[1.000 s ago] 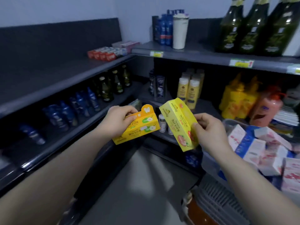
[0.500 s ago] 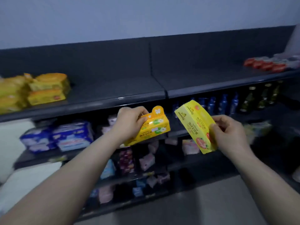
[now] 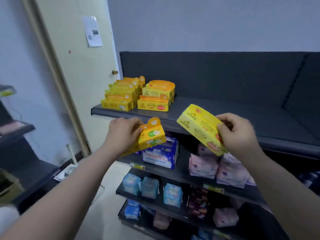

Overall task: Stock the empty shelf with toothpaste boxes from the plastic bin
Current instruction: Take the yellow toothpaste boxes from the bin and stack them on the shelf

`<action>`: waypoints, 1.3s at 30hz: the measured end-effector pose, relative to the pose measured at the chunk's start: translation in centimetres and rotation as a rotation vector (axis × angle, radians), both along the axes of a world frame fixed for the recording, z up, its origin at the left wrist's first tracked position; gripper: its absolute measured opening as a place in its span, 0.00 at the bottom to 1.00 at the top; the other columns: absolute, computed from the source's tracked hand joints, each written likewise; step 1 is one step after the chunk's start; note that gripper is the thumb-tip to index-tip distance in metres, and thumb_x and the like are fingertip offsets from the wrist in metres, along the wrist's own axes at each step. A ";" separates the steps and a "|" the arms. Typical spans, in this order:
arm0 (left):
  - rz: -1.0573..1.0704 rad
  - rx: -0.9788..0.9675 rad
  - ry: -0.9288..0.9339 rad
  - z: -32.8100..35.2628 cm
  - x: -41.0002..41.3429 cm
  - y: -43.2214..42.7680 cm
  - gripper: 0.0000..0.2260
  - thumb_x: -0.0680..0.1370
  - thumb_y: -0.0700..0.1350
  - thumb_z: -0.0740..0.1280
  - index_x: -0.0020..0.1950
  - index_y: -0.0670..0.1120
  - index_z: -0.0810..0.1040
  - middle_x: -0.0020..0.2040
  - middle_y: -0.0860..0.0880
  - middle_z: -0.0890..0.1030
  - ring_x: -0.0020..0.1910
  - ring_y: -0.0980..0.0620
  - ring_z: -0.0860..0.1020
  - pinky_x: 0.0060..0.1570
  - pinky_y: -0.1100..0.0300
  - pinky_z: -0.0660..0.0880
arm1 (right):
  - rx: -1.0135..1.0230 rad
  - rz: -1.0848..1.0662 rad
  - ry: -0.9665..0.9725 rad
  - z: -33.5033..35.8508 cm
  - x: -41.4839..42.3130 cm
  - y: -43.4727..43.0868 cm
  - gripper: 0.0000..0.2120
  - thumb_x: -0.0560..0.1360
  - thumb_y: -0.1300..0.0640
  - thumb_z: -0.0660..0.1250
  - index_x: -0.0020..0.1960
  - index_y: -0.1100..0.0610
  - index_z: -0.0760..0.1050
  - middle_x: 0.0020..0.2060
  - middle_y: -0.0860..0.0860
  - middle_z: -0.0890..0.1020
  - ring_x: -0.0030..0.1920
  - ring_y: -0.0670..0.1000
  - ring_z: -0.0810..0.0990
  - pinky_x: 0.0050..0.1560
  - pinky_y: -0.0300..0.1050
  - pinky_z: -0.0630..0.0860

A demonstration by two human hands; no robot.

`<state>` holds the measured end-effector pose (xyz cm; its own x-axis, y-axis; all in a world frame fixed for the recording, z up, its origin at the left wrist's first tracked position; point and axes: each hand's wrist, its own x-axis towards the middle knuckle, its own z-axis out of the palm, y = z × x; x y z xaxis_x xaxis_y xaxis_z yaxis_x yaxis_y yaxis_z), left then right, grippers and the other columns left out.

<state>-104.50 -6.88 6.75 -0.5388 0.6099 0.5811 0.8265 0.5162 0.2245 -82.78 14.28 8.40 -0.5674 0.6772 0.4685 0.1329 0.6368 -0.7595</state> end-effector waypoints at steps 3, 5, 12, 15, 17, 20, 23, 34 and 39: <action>0.099 -0.003 0.041 0.6 -3.9 0.3 0.04 0.75 0.47 0.68 0.48 0.51 0.81 0.40 0.48 0.84 0.44 0.42 0.80 0.45 0.52 0.69 | 0.010 0.060 -0.048 1.3 -6.1 2.2 0.13 0.76 0.65 0.61 0.47 0.50 0.79 0.38 0.41 0.80 0.37 0.43 0.77 0.38 0.39 0.73; 0.128 -0.005 0.052 1.0 -6.1 0.7 0.05 0.74 0.47 0.68 0.47 0.50 0.82 0.39 0.47 0.84 0.43 0.41 0.80 0.45 0.51 0.70 | 0.033 0.088 -0.080 1.8 -10.2 3.4 0.13 0.75 0.64 0.61 0.47 0.49 0.80 0.39 0.42 0.80 0.40 0.47 0.79 0.42 0.42 0.75; 0.230 0.018 0.090 2.0 -11.1 1.4 0.12 0.72 0.51 0.61 0.46 0.50 0.82 0.39 0.47 0.84 0.44 0.40 0.80 0.48 0.51 0.70 | 0.143 0.195 -0.132 3.4 -23.2 5.5 0.10 0.74 0.61 0.64 0.49 0.49 0.81 0.38 0.41 0.78 0.43 0.53 0.82 0.53 0.56 0.77; 0.258 0.017 0.080 2.2 -12.5 1.3 0.12 0.73 0.50 0.61 0.47 0.49 0.82 0.41 0.46 0.83 0.46 0.40 0.78 0.49 0.52 0.66 | 0.234 0.205 -0.175 4.2 -27.1 5.4 0.11 0.75 0.61 0.63 0.52 0.50 0.81 0.45 0.44 0.80 0.51 0.54 0.80 0.59 0.54 0.72; 0.251 0.022 0.086 2.2 -13.7 1.2 0.13 0.71 0.50 0.60 0.47 0.49 0.82 0.40 0.46 0.83 0.45 0.39 0.78 0.49 0.52 0.66 | 0.286 0.188 -0.213 4.4 -29.2 5.5 0.12 0.77 0.61 0.62 0.55 0.50 0.80 0.53 0.46 0.82 0.57 0.53 0.77 0.63 0.51 0.68; 0.235 0.041 0.076 2.0 -15.9 0.8 0.13 0.71 0.50 0.60 0.47 0.50 0.82 0.41 0.48 0.84 0.44 0.40 0.79 0.49 0.52 0.68 | 0.364 0.155 -0.299 3.5 -31.4 6.1 0.13 0.78 0.59 0.61 0.60 0.49 0.77 0.58 0.48 0.80 0.63 0.55 0.72 0.64 0.51 0.62; 0.174 0.035 0.055 1.7 -18.3 0.8 0.12 0.71 0.50 0.61 0.45 0.50 0.82 0.39 0.49 0.83 0.42 0.41 0.79 0.48 0.53 0.68 | 0.437 0.129 -0.359 2.6 -32.2 6.4 0.14 0.78 0.58 0.62 0.62 0.49 0.76 0.59 0.48 0.79 0.64 0.55 0.71 0.65 0.52 0.60; -0.144 -0.009 0.018 4.6 -27.7 1.2 0.14 0.71 0.52 0.60 0.47 0.48 0.82 0.41 0.49 0.83 0.42 0.44 0.79 0.44 0.59 0.62 | 0.516 -0.050 -0.440 4.0 -31.8 4.3 0.16 0.76 0.54 0.63 0.64 0.47 0.74 0.59 0.51 0.75 0.60 0.55 0.69 0.62 0.54 0.60; -0.237 -0.006 -0.014 4.9 -31.1 2.3 0.06 0.75 0.48 0.65 0.48 0.50 0.81 0.39 0.54 0.80 0.43 0.46 0.77 0.50 0.55 0.65 | 0.674 -0.117 -0.318 2.2 -32.8 0.7 0.16 0.75 0.54 0.67 0.62 0.51 0.76 0.56 0.51 0.77 0.58 0.57 0.71 0.58 0.55 0.63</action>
